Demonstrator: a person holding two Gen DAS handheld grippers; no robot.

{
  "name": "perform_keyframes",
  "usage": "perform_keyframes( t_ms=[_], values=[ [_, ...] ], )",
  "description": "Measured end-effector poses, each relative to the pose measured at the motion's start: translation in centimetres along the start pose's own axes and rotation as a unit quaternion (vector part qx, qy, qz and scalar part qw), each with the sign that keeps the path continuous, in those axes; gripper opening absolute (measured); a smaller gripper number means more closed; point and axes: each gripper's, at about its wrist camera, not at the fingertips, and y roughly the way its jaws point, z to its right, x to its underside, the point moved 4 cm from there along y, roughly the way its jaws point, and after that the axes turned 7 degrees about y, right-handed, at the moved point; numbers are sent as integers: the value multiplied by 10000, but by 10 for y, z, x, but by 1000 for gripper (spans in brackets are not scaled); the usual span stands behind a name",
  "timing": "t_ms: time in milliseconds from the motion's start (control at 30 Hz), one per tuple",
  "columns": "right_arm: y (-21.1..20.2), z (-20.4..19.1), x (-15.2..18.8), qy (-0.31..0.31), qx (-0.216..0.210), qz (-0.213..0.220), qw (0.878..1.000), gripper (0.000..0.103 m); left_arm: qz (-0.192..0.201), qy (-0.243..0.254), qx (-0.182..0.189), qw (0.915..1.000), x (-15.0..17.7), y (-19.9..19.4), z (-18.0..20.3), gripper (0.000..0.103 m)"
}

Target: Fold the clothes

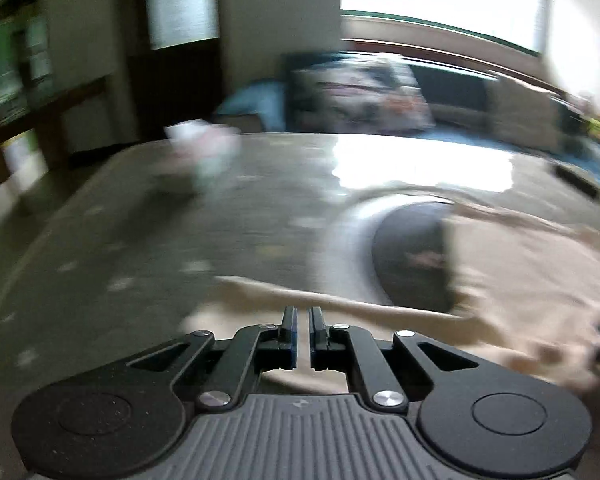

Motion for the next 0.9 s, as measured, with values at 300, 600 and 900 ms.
perform_keyframes(
  t_ms=[300,600,900],
  values=[
    [-41,-39,21,-824,-429,155,9956,10,161,519,1063,9929,-20,14,77,8],
    [-52,-70,67,-1478,-781,-430,9850,9,-207,1407,2266,9635,15,23,148,7],
    [-59,-32,32,-1044,418,334,9931,37,-292,2098,2700,9393,53,-13,159,6]
  ],
)
